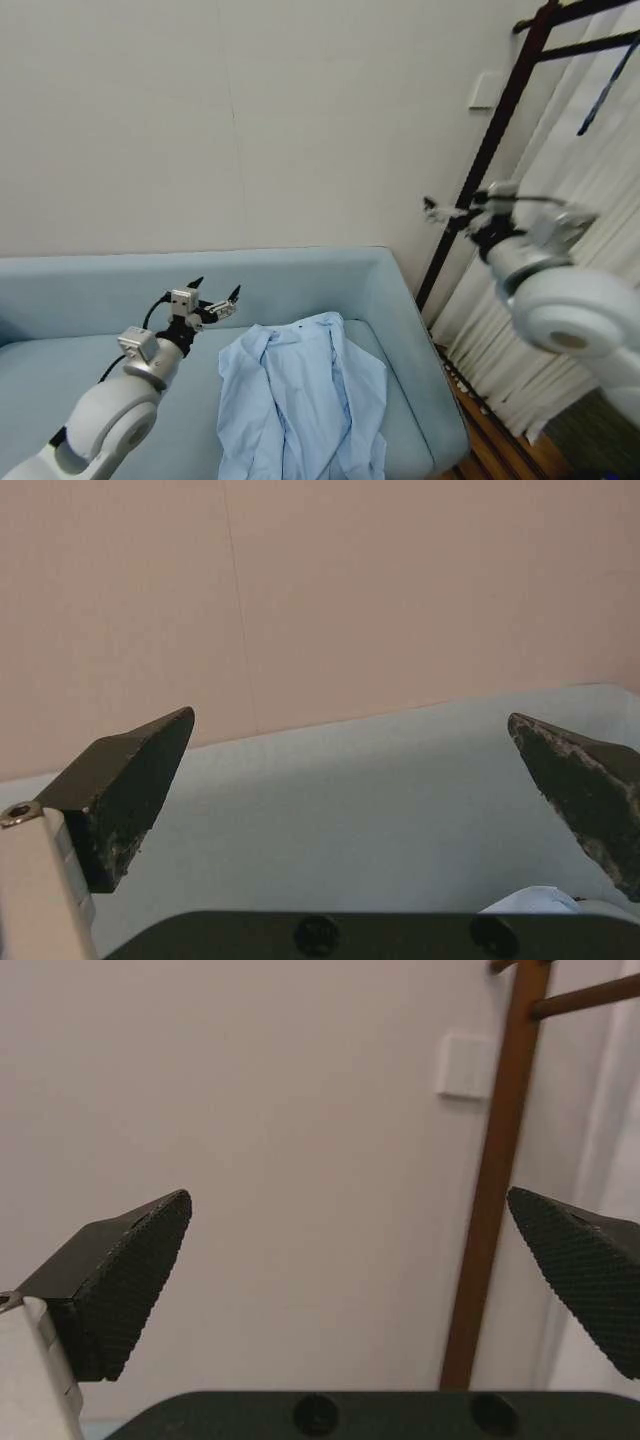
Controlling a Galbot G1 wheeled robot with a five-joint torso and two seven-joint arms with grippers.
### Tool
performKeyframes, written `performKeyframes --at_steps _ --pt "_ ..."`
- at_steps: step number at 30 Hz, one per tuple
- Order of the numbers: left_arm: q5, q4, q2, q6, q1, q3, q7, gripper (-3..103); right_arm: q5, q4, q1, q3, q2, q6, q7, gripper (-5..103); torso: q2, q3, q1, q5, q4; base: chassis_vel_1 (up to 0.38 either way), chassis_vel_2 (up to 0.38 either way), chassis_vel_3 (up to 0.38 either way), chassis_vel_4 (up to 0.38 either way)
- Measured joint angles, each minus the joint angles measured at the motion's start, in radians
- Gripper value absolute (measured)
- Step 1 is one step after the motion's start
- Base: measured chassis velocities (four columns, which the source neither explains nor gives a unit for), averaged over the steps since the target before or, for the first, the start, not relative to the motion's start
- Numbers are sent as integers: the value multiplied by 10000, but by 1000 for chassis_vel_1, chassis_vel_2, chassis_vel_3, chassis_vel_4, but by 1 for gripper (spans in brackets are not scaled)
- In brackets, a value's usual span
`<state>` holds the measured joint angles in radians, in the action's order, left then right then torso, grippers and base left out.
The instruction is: Pick up the clothes from the sofa and hang them on the clothes hanger.
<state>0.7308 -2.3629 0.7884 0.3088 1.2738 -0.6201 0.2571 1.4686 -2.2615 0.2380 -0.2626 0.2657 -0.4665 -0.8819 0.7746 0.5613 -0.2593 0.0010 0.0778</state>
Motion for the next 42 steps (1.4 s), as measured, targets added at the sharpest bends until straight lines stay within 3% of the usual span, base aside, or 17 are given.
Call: performKeyframes --at_steps 5,15,16,19,20,21,22,25,27,29,32,35,42 --pt "-45 44 292 11 -120 169 -60 100 107 1235 -634 16 -748 -104 311 100 0 0 0 6 3 0 0 0 0" --pt "-88 303 427 187 -444 557 -315 100 81 4348 -1741 651 -1114 -274 2947 100 0 0 -1 8 1 0 0 0 0" --pt "-88 303 427 187 -444 557 -315 100 81 4348 -1741 651 -1114 -274 2947 100 0 0 -1 8 1 0 0 0 0" --pt "-87 328 416 250 -439 598 -379 100 -55 5362 -3153 2202 -630 -653 3511 100 1 -4 2 2 16 0 0 0 0" --pt "-86 340 420 261 -415 598 -409 100 -103 5645 -3834 3055 -336 -773 3531 100 -1 0 1 13 11 0 0 0 0" --pt "-86 340 420 261 -415 598 -409 100 -103 5645 -3834 3055 -336 -773 3531 100 -1 0 1 13 11 0 0 0 0" --pt "-85 357 423 271 -380 593 -421 100 -172 6054 -4939 4089 125 -944 3502 100 -6 7 -5 34 -1 0 0 0 0" --pt "-91 359 460 271 -268 529 -431 100 -509 7039 -7465 5920 1419 -1303 2954 100 -2 2 -3 -24 -8 0 0 0 0" --pt "-95 349 481 271 -224 486 -426 100 -744 7347 -8028 6309 1796 -1345 2727 100 -2 3 -4 -22 -13 0 0 0 0" --pt "-104 296 557 266 -148 422 -428 100 -1116 7787 -8796 6822 2202 -1563 2506 100 -3 5 -6 4 -17 0 0 0 0" --pt "-111 290 643 254 -123 446 -433 100 -1276 7887 -9090 7079 2206 -1615 2471 100 -2 1 -3 -7 1 0 0 0 0" --pt "-134 271 713 234 -117 534 -489 100 -1418 7912 -8998 7159 1967 -1613 2485 100 -2 -1 0 11 12 2 -18 -8 -2" --pt "-126 331 581 216 -247 549 -566 100 -1625 7783 -8294 6624 1696 -1442 2493 100 -2 0 0 8 1 -2 -15 -7 -2"
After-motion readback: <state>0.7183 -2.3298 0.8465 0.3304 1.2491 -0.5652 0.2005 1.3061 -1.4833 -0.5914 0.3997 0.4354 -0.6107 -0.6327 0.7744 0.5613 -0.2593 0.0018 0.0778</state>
